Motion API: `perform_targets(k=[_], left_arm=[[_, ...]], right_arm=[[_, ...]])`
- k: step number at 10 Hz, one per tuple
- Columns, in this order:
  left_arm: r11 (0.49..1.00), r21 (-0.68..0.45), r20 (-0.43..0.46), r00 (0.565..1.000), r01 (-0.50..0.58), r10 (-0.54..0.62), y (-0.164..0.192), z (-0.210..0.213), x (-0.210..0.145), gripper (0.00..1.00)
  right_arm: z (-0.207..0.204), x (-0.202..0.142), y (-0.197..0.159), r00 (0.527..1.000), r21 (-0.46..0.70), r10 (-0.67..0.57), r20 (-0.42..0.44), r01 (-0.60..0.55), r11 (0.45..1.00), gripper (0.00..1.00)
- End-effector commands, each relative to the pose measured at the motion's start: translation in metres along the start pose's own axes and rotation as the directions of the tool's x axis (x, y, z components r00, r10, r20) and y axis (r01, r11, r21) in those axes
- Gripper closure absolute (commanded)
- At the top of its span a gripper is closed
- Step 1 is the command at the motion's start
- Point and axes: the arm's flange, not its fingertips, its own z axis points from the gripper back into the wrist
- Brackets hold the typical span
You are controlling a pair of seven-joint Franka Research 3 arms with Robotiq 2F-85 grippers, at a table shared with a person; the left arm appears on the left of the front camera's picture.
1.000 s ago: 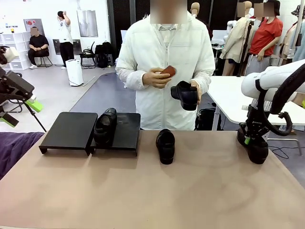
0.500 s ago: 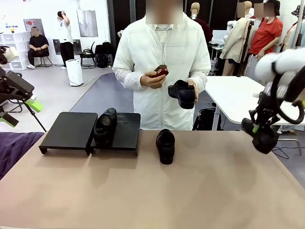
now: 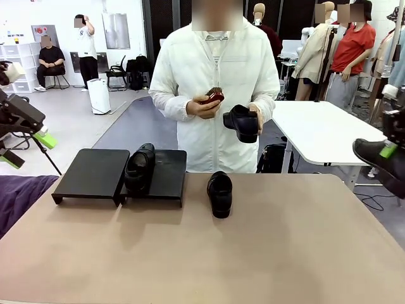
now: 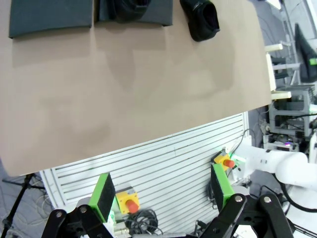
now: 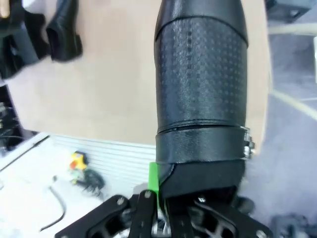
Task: Organize the shoes by placing them on the stand.
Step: Pick up one Shoe and place it in the middle of the table.
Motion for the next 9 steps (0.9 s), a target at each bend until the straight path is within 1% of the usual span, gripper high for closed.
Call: perform_targets(k=[1, 2, 4, 5, 6, 7, 8, 9], left_arm=[[1.000, -0.016, -0.005, 1.000, 0.002, -0.002, 0.000, 0.002, -0.001, 0.00], [1.000, -0.016, -0.005, 1.000, 0.002, -0.002, 0.000, 0.002, -0.001, 0.00], [1.000, -0.016, -0.005, 1.000, 0.002, -0.002, 0.000, 0.002, -0.001, 0.00], [1.000, -0.016, -0.005, 1.000, 0.002, -0.002, 0.000, 0.002, -0.001, 0.00], [1.000, -0.016, -0.005, 1.000, 0.002, -0.002, 0.000, 0.002, -0.001, 0.00], [1.000, -0.016, -0.005, 1.000, 0.002, -0.002, 0.000, 0.002, -0.001, 0.00], [1.000, -0.016, -0.005, 1.000, 0.002, -0.002, 0.000, 0.002, -0.001, 0.00], [1.000, -0.016, -0.005, 1.000, 0.002, -0.002, 0.000, 0.002, -0.001, 0.00]], right_arm=[[-0.023, 0.008, -0.024, 0.999, 0.013, -0.027, 0.035, 0.027, 1.000, 1.00], [0.000, 0.000, 0.000, 1.000, 0.000, 0.000, 0.000, 0.000, 1.000, 1.00], [0.000, 0.000, 0.000, 1.000, 0.000, 0.000, 0.000, 0.000, 1.000, 1.00], [-0.013, -0.008, -0.014, 1.000, 0.011, -0.022, -0.005, 0.022, 1.000, 1.00], [-0.030, 0.002, 0.013, 1.000, -0.042, 0.007, 0.007, -0.006, 0.999, 1.00], [-0.044, 0.004, 0.047, 0.997, -0.020, 0.073, 0.030, -0.072, 0.997, 1.00], [-0.058, 0.000, 0.079, 0.993, -0.056, 0.095, 0.076, -0.091, 0.994, 1.00], [-0.056, -0.003, 0.084, 0.989, -0.092, 0.116, 0.088, -0.107, 0.990, 1.00]])
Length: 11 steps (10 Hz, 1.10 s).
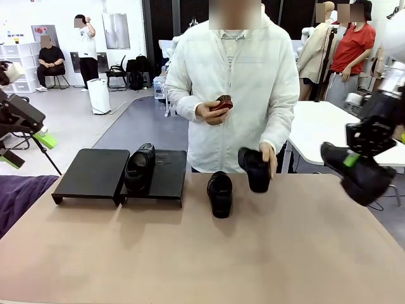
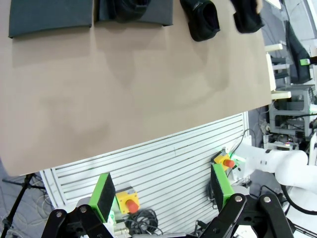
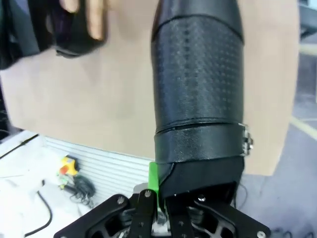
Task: Organize the shoes by placing them on the stand.
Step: Pick up one Shoe and place it in the middle of the table.
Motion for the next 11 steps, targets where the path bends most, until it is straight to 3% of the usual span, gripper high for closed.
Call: perform_targets(k=[1, 2, 3, 5, 6, 9, 11], left_arm=[[1.000, -0.017, -0.004, 1.000, 0.002, -0.002, 0.000, 0.002, -0.001, 0.00], [1.000, -0.017, -0.004, 1.000, 0.002, -0.002, 0.000, 0.002, -0.001, 0.00], [1.000, -0.017, -0.004, 1.000, 0.002, -0.002, 0.000, 0.002, -0.001, 0.00], [1.000, -0.017, -0.004, 1.000, 0.002, -0.002, 0.000, 0.002, -0.001, 0.00], [1.000, -0.017, -0.004, 1.000, 0.002, -0.002, 0.000, 0.002, -0.001, 0.00], [1.000, -0.017, -0.004, 1.000, 0.002, -0.002, 0.000, 0.002, -0.001, 0.00], [1.000, -0.017, -0.004, 1.000, 0.002, -0.002, 0.000, 0.002, -0.001, 0.00]], right_arm=[[0.021, -0.014, -0.019, 0.997, -0.026, -0.052, 0.057, 0.054, 0.998, 1.00], [0.049, -0.029, -0.059, 0.995, -0.006, -0.082, 0.054, 0.082, 0.997, 1.00], [0.073, -0.049, -0.099, 0.987, 0.086, -0.157, 0.034, 0.154, 0.984, 1.00], [0.089, -0.084, -0.142, 0.919, 0.081, -0.371, 0.132, 0.363, 0.928, 1.00], [0.086, -0.090, -0.142, 0.893, 0.074, -0.412, 0.183, 0.405, 0.911, 1.00], [0.070, -0.085, -0.122, 0.912, 0.039, -0.372, 0.170, 0.372, 0.928, 1.00], [0.047, -0.094, -0.057, 0.953, 0.050, -0.295, 0.066, 0.292, 0.955, 1.00]])
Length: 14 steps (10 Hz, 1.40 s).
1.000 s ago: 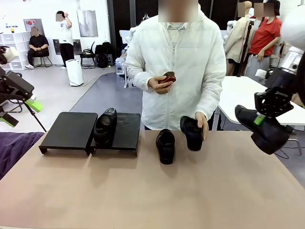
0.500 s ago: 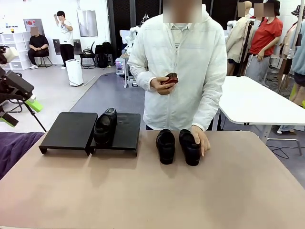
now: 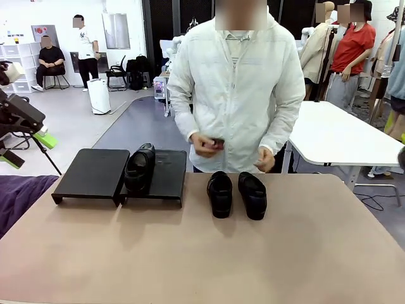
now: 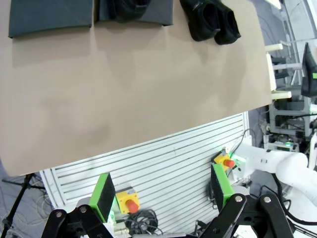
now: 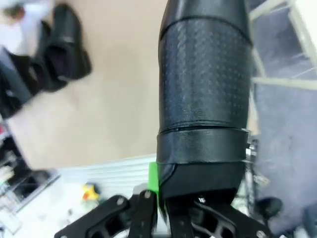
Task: Organize the shoes by placing them on the stand.
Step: Pick up one Shoe and place it in the middle of the table.
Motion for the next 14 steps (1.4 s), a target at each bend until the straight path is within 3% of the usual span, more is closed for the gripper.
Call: perform_targets(k=[1, 2, 3, 5, 8, 10, 11, 12, 14], left_arm=[[1.000, -0.016, -0.004, 1.000, 0.002, -0.002, 0.000, 0.002, -0.001, 0.00], [1.000, -0.016, -0.004, 1.000, 0.002, -0.002, 0.000, 0.002, -0.001, 0.00], [1.000, -0.016, -0.004, 1.000, 0.002, -0.002, 0.000, 0.002, -0.001, 0.00], [1.000, -0.016, -0.004, 1.000, 0.002, -0.002, 0.000, 0.002, -0.001, 0.00], [1.000, -0.016, -0.004, 1.000, 0.002, -0.002, 0.000, 0.002, -0.001, 0.00], [1.000, -0.016, -0.004, 1.000, 0.002, -0.002, 0.000, 0.002, -0.001, 0.00], [1.000, -0.016, -0.004, 1.000, 0.002, -0.002, 0.000, 0.002, -0.001, 0.00], [1.000, -0.016, -0.004, 1.000, 0.002, -0.002, 0.000, 0.002, -0.001, 0.00], [1.000, -0.016, -0.004, 1.000, 0.002, -0.002, 0.000, 0.002, -0.001, 0.00]], right_arm=[[-0.026, -0.050, 0.072, 0.996, 0.032, 0.061, -0.059, -0.059, 0.998, 1.00], [-0.062, -0.080, 0.125, 0.998, 0.009, 0.057, -0.040, -0.056, 0.998, 1.00], [-0.094, -0.100, 0.167, 0.992, 0.023, 0.100, -0.072, -0.098, 0.995, 1.00], [-0.154, -0.115, 0.251, 0.971, 0.075, 0.215, -0.101, -0.208, 0.975, 1.00], [-0.225, -0.138, 0.332, 0.934, 0.146, 0.309, -0.179, -0.286, 0.947, 1.00], [-0.274, -0.147, 0.357, 0.855, 0.156, 0.436, -0.281, -0.407, 0.900, 1.00], [-0.286, -0.145, 0.347, 0.833, 0.173, 0.480, -0.276, -0.448, 0.877, 1.00], [-0.270, -0.155, 0.347, 0.901, 0.132, 0.363, -0.236, -0.340, 0.931, 1.00], [-0.270, -0.155, 0.347, 0.901, 0.132, 0.363, -0.236, -0.340, 0.931, 1.00]])
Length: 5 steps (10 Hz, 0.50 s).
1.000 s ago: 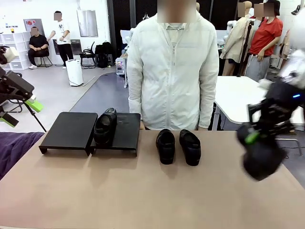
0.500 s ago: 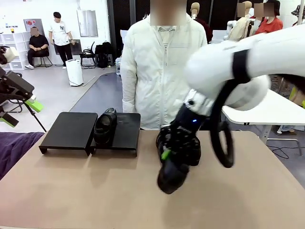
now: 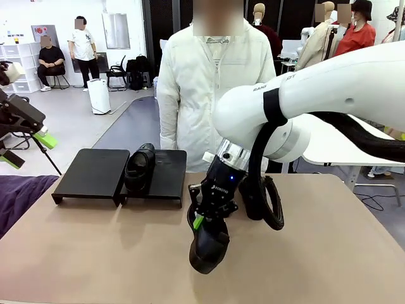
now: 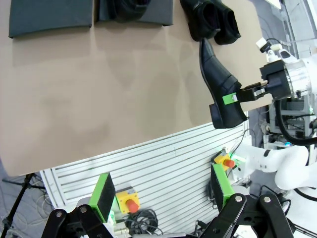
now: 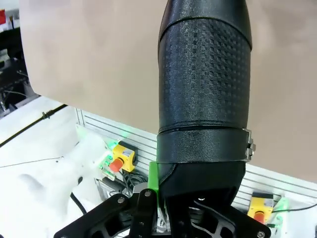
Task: Organize the shoes by placing them on the stand.
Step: Pick up one Shoe and place it in the middle of the table.
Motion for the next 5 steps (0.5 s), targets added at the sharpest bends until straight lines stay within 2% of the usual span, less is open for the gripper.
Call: perform_targets(k=[1, 5], left_arm=[[1.000, -0.017, -0.004, 1.000, 0.002, -0.002, 0.001, 0.002, -0.001, 0.00], [1.000, -0.017, -0.004, 1.000, 0.002, -0.002, 0.001, 0.002, -0.001, 0.00]], right_arm=[[0.011, -0.008, 0.002, 0.999, -0.002, -0.025, 0.029, 0.025, 1.000, 1.00], [-0.044, 0.005, 0.018, 0.993, -0.063, 0.118, -0.033, -0.120, 0.991, 1.00]])
